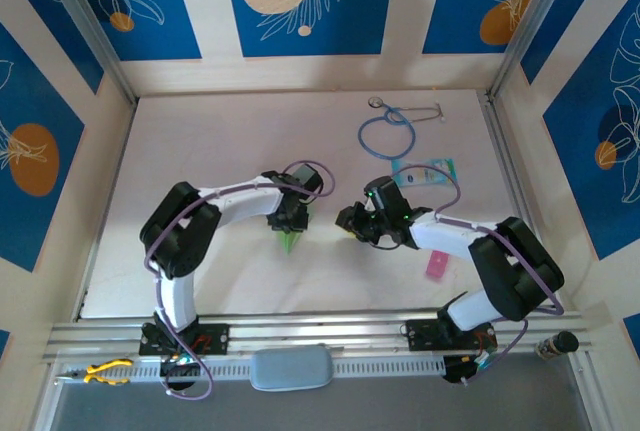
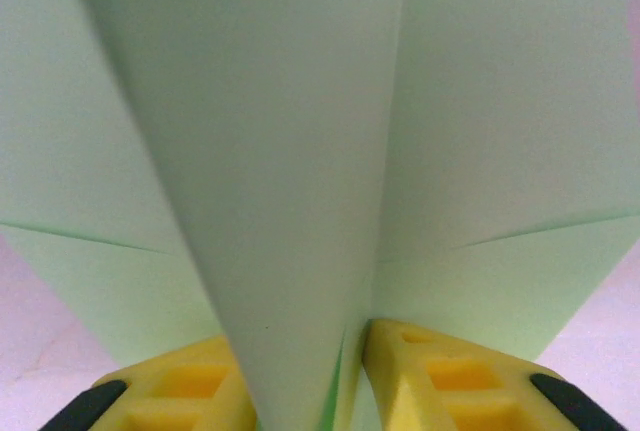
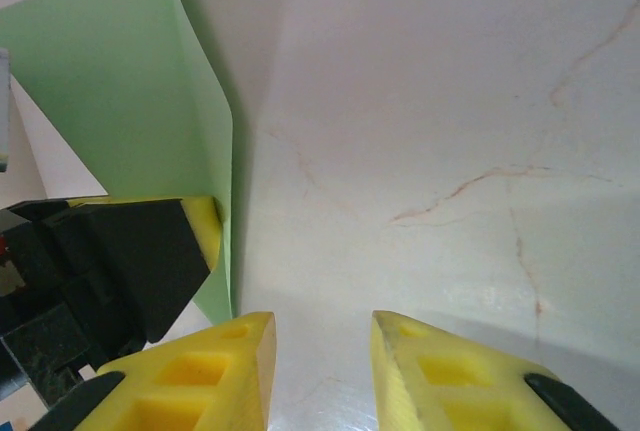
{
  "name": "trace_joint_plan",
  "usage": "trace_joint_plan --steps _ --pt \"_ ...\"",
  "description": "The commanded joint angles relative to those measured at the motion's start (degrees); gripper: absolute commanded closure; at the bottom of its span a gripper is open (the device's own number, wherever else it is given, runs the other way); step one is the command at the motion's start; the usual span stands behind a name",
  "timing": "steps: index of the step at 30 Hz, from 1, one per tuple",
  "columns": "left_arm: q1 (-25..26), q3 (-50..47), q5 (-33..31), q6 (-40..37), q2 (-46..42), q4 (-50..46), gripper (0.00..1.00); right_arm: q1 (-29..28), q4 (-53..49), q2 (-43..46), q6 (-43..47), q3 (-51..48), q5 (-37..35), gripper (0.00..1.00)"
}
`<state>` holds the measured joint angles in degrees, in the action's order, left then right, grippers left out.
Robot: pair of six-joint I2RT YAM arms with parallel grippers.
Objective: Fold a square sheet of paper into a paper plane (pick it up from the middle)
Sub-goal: Move the paper plane to the center of the table.
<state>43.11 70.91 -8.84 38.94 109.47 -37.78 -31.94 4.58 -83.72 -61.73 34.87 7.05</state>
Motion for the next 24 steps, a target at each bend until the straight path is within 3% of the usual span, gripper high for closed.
trace_joint_plan --steps 1,24 --pt "0.3 -0.9 0.3 1.6 5.6 0.6 0.67 0.8 -1.1 1.1 1.5 -0.8 2.2 0.69" --pt "0.3 2.8 -0.4 4.8 8.7 0.1 0.61 6.9 -7.0 6.5 6.2 -0.6 6.3 0.69"
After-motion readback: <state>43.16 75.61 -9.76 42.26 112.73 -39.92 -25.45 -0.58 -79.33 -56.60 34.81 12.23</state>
